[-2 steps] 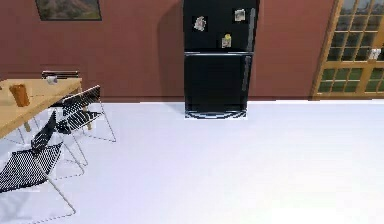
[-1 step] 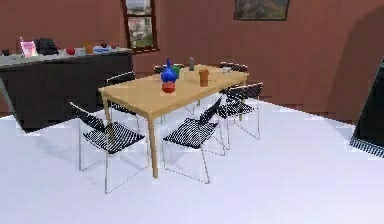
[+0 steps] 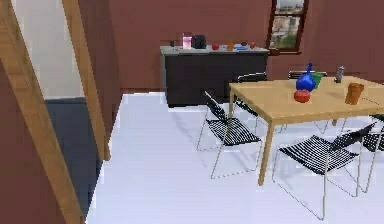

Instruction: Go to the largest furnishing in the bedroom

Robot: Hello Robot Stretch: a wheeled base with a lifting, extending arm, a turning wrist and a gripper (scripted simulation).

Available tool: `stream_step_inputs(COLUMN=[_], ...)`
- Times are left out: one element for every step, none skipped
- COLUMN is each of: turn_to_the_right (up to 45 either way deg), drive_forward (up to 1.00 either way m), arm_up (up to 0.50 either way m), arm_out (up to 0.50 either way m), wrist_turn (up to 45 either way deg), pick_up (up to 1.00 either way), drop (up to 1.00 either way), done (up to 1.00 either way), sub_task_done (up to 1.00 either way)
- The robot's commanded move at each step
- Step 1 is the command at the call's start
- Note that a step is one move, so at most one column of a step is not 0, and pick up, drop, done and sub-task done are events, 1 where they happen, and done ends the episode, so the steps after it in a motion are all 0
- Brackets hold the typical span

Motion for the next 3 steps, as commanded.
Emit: stream_step_inputs(turn_to_the_right=[0.0, -12.0, 0.0], drive_forward=[1.00, 0.00, 0.05], arm_up=[0.00, 0.00, 0.00], arm_out=[0.00, 0.00, 0.00], wrist_turn=[0.0, 0.0, 0.0], pick_up=[0.00, 0.00, 0.00], drop=[0.00, 0.00, 0.00], done=[0.00, 0.00, 0.00], sub_task_done=[0.00, 0.00, 0.00])
